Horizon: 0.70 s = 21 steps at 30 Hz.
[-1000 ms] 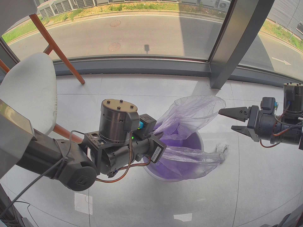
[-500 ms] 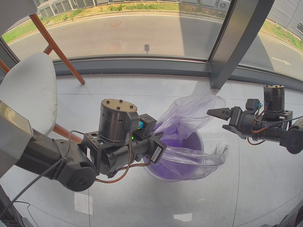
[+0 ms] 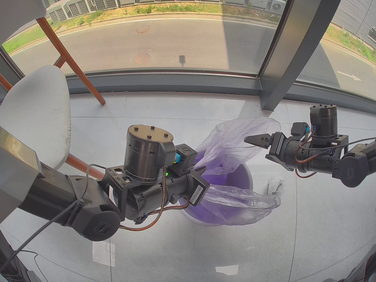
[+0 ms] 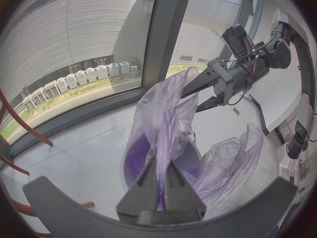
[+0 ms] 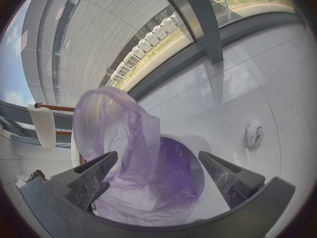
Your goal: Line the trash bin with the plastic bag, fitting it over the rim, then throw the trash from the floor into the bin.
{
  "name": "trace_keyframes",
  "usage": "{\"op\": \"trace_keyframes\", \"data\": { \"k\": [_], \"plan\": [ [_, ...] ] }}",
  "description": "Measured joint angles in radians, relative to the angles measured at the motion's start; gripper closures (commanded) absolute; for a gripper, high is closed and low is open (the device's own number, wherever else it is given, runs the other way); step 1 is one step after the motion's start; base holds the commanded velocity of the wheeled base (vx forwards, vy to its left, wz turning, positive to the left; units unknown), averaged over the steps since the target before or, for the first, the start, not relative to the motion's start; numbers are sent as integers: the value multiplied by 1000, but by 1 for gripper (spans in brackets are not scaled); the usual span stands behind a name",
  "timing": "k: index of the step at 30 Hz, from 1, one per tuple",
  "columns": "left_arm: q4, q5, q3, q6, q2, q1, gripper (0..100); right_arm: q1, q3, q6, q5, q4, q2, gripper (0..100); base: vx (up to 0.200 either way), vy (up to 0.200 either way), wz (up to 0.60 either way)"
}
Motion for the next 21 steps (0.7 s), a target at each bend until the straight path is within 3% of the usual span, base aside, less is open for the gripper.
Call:
{"op": "trace_keyframes", "data": {
  "k": [10, 11, 21],
  "plan": [
    [0, 0, 2, -1, 1, -5, 100, 67, -27, 5, -33, -6, 53, 0, 0, 0, 0],
    [0, 0, 2, -1, 1, -5, 100, 69, -30, 5, -33, -13, 59, 100, 0, 0, 0],
    [1, -1, 3, -1, 0, -5, 100, 76, -42, 1, -68, -91, 111, 100, 0, 0, 0]
  ]
}}
